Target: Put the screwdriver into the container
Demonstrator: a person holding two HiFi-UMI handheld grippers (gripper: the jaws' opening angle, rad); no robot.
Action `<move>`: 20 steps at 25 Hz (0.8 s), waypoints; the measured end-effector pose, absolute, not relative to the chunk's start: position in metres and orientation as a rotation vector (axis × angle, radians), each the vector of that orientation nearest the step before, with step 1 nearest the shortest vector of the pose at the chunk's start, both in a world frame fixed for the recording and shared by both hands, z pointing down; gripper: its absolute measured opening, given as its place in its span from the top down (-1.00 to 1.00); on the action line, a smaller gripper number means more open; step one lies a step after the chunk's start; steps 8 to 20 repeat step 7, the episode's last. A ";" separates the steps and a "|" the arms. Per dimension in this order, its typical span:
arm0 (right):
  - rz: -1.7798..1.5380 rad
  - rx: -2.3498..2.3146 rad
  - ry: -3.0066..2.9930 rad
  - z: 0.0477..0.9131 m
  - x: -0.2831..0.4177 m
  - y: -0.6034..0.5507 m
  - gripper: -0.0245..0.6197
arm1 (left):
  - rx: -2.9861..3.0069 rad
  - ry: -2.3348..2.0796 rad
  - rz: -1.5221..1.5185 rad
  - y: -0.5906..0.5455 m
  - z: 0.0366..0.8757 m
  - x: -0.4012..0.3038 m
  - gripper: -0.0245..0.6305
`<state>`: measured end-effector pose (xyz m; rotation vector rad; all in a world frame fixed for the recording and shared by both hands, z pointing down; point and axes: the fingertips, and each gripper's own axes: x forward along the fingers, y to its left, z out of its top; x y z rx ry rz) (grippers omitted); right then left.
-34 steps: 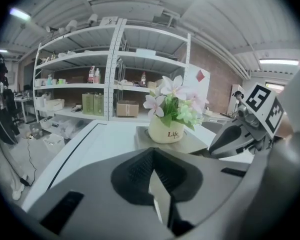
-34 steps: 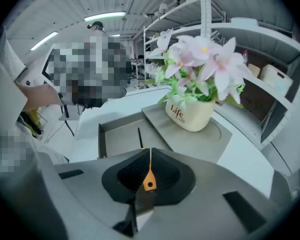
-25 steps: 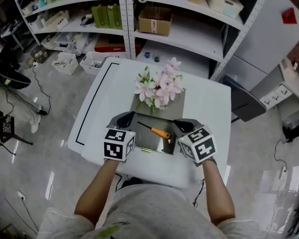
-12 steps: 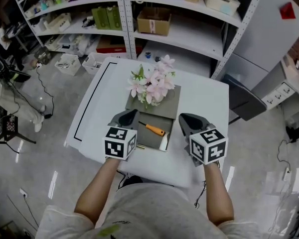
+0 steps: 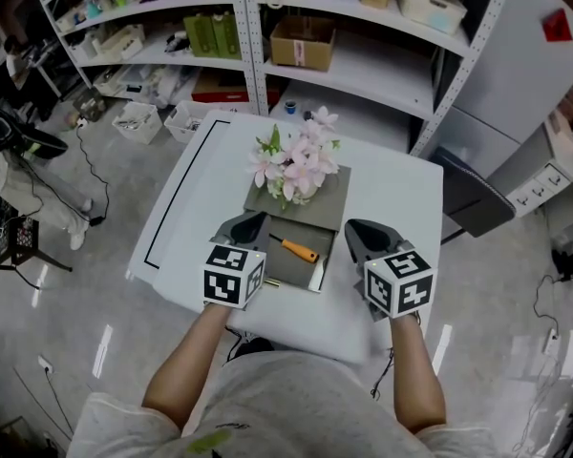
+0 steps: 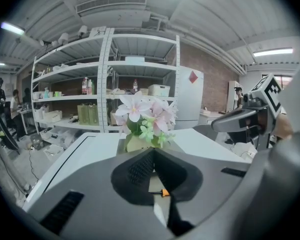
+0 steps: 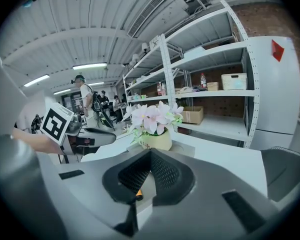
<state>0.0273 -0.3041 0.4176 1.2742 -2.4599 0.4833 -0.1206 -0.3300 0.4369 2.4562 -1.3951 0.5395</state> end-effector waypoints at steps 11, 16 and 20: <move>0.485 1.275 -2.457 0.418 0.029 -0.304 0.91 | 2.449 -1.393 0.546 -0.328 0.438 -0.121 0.91; 0.485 1.275 -2.457 0.418 0.029 -0.304 0.91 | 2.449 -1.393 0.546 -0.328 0.438 -0.121 0.91; 0.485 1.275 -2.457 0.418 0.029 -0.304 0.91 | 2.449 -1.393 0.546 -0.328 0.438 -0.121 0.91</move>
